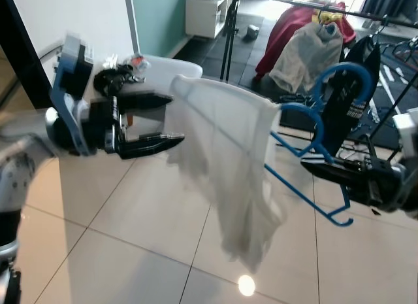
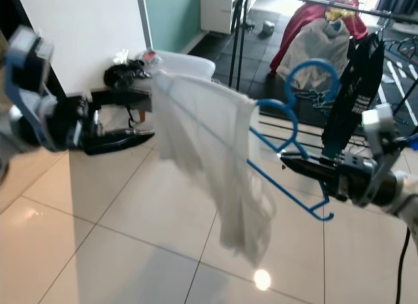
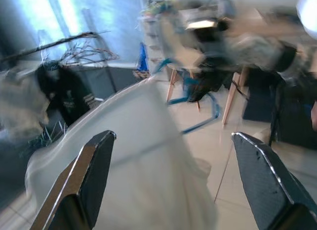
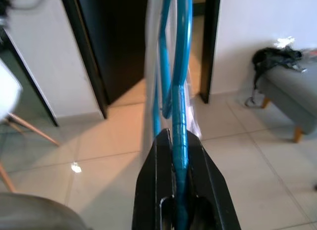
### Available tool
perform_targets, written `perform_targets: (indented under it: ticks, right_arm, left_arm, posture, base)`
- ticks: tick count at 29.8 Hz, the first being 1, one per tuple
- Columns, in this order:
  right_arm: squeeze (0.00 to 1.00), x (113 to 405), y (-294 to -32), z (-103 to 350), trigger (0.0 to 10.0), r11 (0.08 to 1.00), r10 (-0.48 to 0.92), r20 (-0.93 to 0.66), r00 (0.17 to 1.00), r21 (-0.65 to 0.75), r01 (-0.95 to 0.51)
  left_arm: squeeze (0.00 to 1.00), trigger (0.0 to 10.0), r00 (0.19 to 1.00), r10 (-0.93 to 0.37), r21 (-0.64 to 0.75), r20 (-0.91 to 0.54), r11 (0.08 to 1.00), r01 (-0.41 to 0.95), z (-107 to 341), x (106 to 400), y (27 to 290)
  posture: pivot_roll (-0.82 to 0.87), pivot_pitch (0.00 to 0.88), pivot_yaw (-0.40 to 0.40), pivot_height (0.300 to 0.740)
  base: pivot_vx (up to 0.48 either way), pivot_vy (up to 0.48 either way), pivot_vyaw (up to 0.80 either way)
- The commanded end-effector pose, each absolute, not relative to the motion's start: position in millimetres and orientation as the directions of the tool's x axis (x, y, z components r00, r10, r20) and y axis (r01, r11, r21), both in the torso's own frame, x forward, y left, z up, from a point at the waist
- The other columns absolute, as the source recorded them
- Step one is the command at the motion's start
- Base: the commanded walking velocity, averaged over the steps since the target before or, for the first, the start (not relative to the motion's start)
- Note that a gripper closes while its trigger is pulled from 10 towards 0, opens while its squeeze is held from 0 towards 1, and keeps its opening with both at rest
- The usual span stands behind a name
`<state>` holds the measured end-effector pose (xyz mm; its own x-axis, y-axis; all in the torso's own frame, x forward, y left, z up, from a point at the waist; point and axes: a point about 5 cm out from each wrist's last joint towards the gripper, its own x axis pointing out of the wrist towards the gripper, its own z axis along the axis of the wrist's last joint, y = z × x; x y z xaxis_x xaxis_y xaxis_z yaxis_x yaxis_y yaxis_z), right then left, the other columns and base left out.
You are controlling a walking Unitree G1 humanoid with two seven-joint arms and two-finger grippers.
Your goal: Hang hanger
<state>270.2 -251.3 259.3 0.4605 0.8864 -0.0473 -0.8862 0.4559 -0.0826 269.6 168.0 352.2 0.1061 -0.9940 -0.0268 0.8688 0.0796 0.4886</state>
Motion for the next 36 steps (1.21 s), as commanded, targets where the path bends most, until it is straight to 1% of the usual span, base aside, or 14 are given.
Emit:
perform_targets:
  ticks: [1, 2, 3, 7, 11, 13, 14, 20, 22, 25, 30, 31, 32, 36]
  right_arm:
    - [0.0, 276.8, -246.5, 259.9, 10.0, 0.434, 0.888, -0.107, 0.448, -0.132, -0.891]
    - [0.0, 276.8, -246.5, 259.9, 10.0, 0.434, 0.888, -0.107, 0.448, -0.132, -0.891]
    - [0.0, 281.3, -241.4, 259.7, 10.0, 0.417, 0.889, -0.141, 0.436, -0.144, -0.897]
    - [0.0, 290.5, -228.0, 263.2, 10.0, 0.367, 0.896, -0.194, 0.399, -0.179, -0.913]
    - [0.0, 292.4, -221.9, 265.7, 10.0, 0.335, 0.901, -0.218, 0.375, -0.199, -0.921]
    - [0.0, 292.5, -218.0, 266.2, 10.0, 0.314, 0.904, -0.233, 0.36, -0.21, -0.926]
    - [0.0, 293.1, -213.1, 265.8, 10.0, 0.286, 0.905, -0.255, 0.34, -0.225, -0.931]
    - [0.0, 296.4, -207.1, 265.3, 10.0, 0.259, 0.904, -0.278, 0.324, -0.245, -0.934]
    - [0.0, 298.9, -203.7, 264.7, 10.0, 0.248, 0.904, -0.286, 0.316, -0.252, -0.936]
    - [0.0, 301.1, -201.0, 265.0, 10.0, 0.243, 0.905, -0.287, 0.315, -0.26, -0.935]
    - [0.0, 304.6, -196.0, 272.5, 10.0, 0.228, 0.913, -0.271, 0.305, -0.282, -0.932]
    - [0.0, 305.0, -195.4, 273.4, 10.0, 0.223, 0.914, -0.271, 0.303, -0.286, -0.932]
    - [0.0, 305.4, -194.8, 274.2, 10.0, 0.218, 0.914, -0.272, 0.299, -0.292, -0.931]
    - [0.0, 305.6, -193.5, 274.9, 10.0, 0.206, 0.917, -0.273, 0.29, -0.298, -0.932]
  left_arm:
    - [0.35, 10.0, 0.101, -0.981, 0.491, -0.168, 0.005, 0.871, 339.3, 275.6, 163.2]
    - [0.35, 10.0, 0.101, -0.981, 0.491, -0.168, 0.005, 0.871, 339.3, 275.6, 163.2]
    - [0.0, 10.0, 0.111, -0.972, 0.518, -0.208, -0.013, 0.856, 335.9, 280.4, 158.5]
    - [0.0, 10.0, 0.135, -0.952, 0.565, -0.275, -0.046, 0.824, 327.2, 290.4, 148.4]
    - [0.0, 10.0, 0.15, -0.942, 0.566, -0.301, -0.05, 0.823, 322.1, 294.0, 143.0]
    - [0.0, 10.0, 0.167, -0.94, 0.564, -0.298, -0.032, 0.825, 320.4, 296.6, 140.3]
    - [0.0, 10.0, 0.198, -0.938, 0.561, -0.286, 0.004, 0.828, 319.0, 301.7, 138.6]
    - [0.0, 10.0, 0.262, -0.918, 0.539, -0.298, 0.065, 0.84, 310.0, 312.4, 143.9]
    - [0.0, 10.0, 0.296, -0.909, 0.524, -0.293, 0.106, 0.845, 302.8, 317.6, 145.5]
    - [0.0, 10.0, 0.303, -0.904, 0.507, -0.302, 0.117, 0.854, 296.0, 319.0, 146.2]
    - [0.0, 10.0, 0.274, -0.876, 0.459, -0.396, 0.069, 0.886, 277.5, 316.8, 150.5]
    - [0.0, 6.8, 0.267, -0.871, 0.446, -0.412, 0.062, 0.893, 274.6, 316.5, 151.6]
    - [0.0, 0.0, 0.261, -0.864, 0.435, -0.431, 0.055, 0.899, 271.8, 316.5, 153.3]
    - [0.0, 0.0, 0.251, -0.853, 0.415, -0.457, 0.045, 0.909, 268.0, 316.9, 155.2]
  posture:
    - [-0.03, 0.074, -0.034, 0.74]
    - [-0.03, 0.074, -0.034, 0.74]
    - [-0.03, 0.068, -0.034, 0.74]
    - [-0.03, 0.059, -0.033, 0.74]
    - [-0.03, 0.054, -0.033, 0.74]
    - [-0.03, 0.053, -0.031, 0.74]
    - [-0.03, 0.053, -0.031, 0.74]
    - [-0.03, 0.056, -0.026, 0.74]
    - [-0.03, 0.057, -0.026, 0.74]
    - [-0.03, 0.057, -0.026, 0.74]
    - [-0.03, 0.061, -0.032, 0.74]
    - [-0.03, 0.061, -0.032, 0.74]
    - [-0.03, 0.062, -0.032, 0.74]
    - [-0.03, 0.063, -0.032, 0.74]
  base:
    - [0.0, 0.0, 0.0]
    - [0.0, 0.0, 0.0]
    - [0.0, 0.0, 0.0]
    - [0.0, 0.0, 0.0]
    - [0.0, 0.0, 0.0]
    - [0.0, 0.0, 0.0]
    - [0.0, 0.0, 0.0]
    - [0.0, 0.0, 0.0]
    - [0.0, 0.0, 0.0]
    - [0.0, 0.0, 0.0]
    - [0.0, 0.0, 0.0]
    - [0.0, 0.0, 0.0]
    - [0.0, 0.0, 0.0]
    - [0.0, 0.0, 0.0]
